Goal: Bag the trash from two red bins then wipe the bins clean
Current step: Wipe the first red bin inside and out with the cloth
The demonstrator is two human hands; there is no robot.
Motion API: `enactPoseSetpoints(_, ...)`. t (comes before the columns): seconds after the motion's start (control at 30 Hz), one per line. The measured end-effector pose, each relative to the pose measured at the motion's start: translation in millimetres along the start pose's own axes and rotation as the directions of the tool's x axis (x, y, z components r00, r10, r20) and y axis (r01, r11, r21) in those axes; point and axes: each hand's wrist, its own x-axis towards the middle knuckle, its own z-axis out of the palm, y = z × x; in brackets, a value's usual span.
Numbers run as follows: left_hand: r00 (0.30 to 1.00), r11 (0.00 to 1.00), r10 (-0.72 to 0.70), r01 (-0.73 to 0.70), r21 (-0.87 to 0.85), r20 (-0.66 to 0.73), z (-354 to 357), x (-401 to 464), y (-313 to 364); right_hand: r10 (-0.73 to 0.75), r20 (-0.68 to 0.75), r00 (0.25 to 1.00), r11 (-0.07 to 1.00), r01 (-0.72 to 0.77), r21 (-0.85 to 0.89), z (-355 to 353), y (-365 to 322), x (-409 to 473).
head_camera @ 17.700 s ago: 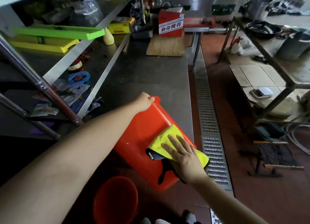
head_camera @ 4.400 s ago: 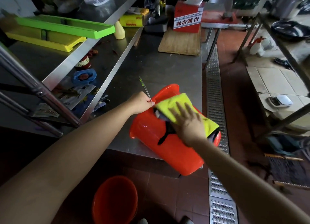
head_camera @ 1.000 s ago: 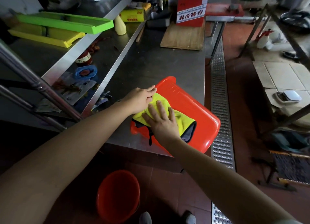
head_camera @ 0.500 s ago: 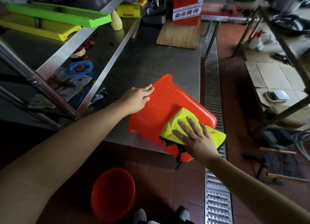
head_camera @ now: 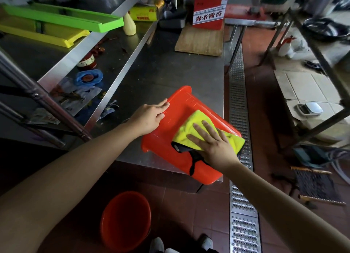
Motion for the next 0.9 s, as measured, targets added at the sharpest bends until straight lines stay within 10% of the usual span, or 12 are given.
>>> enactPoseSetpoints(0.2,0.999,1.0,-0.007,0.008,0.007,-0.038,2,-9,6,0.016,0.063,0.998,1.0,-0.017,0.009,-5,30,-53)
enactPoseSetpoints(0.6,0.996,0.998,0.042,-0.045,-0.044,-0.078,4,-23,-9,0.01,0.113,0.993,0.992,-0.025,0.128,-11,-15,109)
enactPoseSetpoints(0.9,0.991,0.997,0.038,-0.045,-0.054,-0.125,18,-37,-14,0.014,0.015,1.0,0.991,-0.015,0.134,0,38,-41)
